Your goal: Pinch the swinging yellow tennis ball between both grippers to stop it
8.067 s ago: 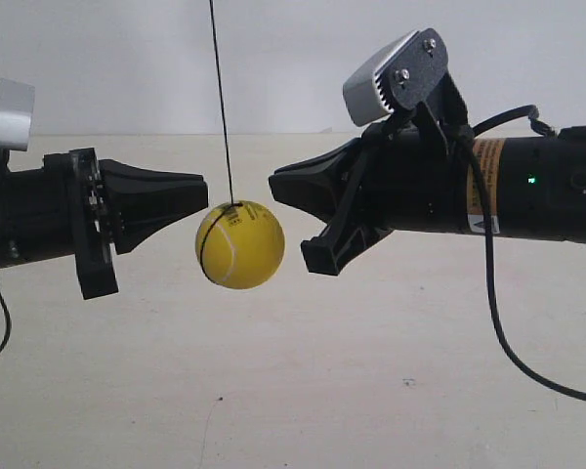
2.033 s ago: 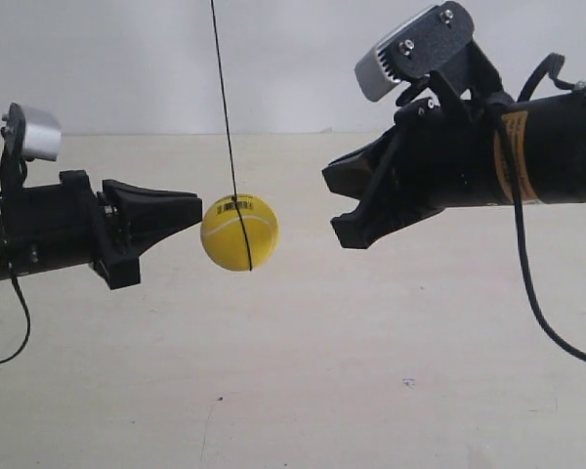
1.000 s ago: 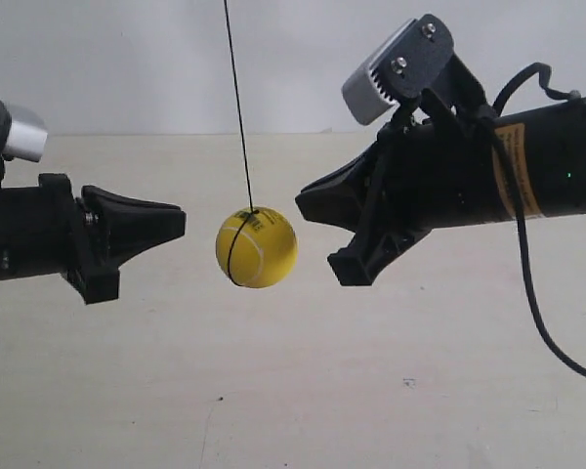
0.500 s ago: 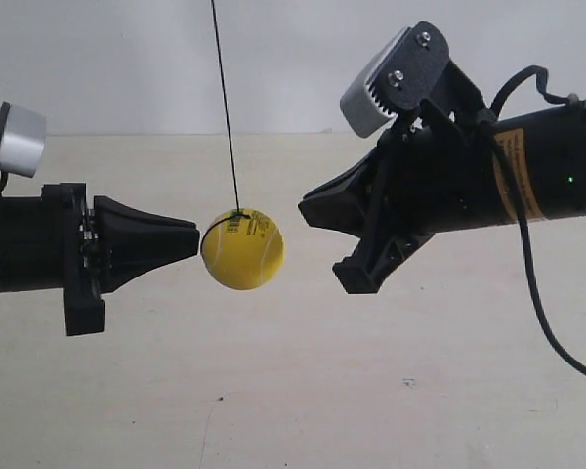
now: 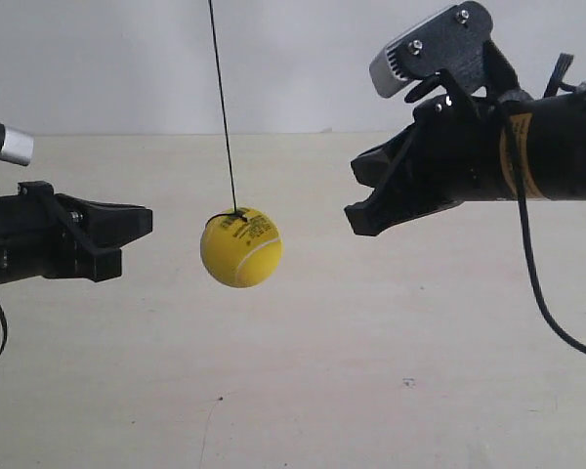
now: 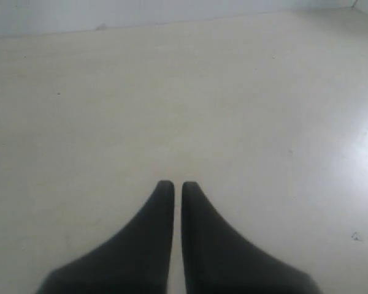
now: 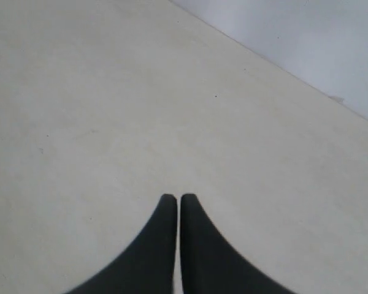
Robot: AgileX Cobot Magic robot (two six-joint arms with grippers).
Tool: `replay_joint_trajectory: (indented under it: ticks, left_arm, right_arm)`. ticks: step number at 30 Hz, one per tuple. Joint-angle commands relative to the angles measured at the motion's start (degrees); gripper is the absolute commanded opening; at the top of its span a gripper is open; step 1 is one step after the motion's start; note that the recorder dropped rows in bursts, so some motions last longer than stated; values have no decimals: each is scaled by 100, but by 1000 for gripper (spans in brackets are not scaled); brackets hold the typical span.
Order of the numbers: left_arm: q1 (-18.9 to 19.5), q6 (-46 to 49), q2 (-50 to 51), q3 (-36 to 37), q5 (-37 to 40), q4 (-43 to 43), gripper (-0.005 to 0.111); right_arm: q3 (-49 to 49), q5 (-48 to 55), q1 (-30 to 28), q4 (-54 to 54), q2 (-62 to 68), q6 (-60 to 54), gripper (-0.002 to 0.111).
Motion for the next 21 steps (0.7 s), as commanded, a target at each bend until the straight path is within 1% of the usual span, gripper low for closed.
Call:
replay_joint_trajectory:
  ticks: [1, 7, 10, 12, 15, 21]
  left_arm:
    - [7, 150, -19, 34, 136, -266, 5]
    - [7, 39, -136, 34, 111, -266, 5]
    - [7, 39, -395, 74, 122, -266, 5]
    - [7, 57, -650, 118, 275, -290, 5]
    - [7, 57, -1174, 244, 506, -511, 5]
    - [7, 57, -2696, 643, 479, -741, 5]
  right_arm:
    - [27, 121, 12, 8, -25, 46, 0]
    - [27, 96, 12, 8, -84, 158, 0]
    - [27, -74, 12, 8, -324, 166, 0]
    - [44, -149, 12, 8, -516, 201, 0]
    - [149, -113, 12, 8, -972, 201, 0]
    - [483, 59, 12, 8, -1921, 332, 0]
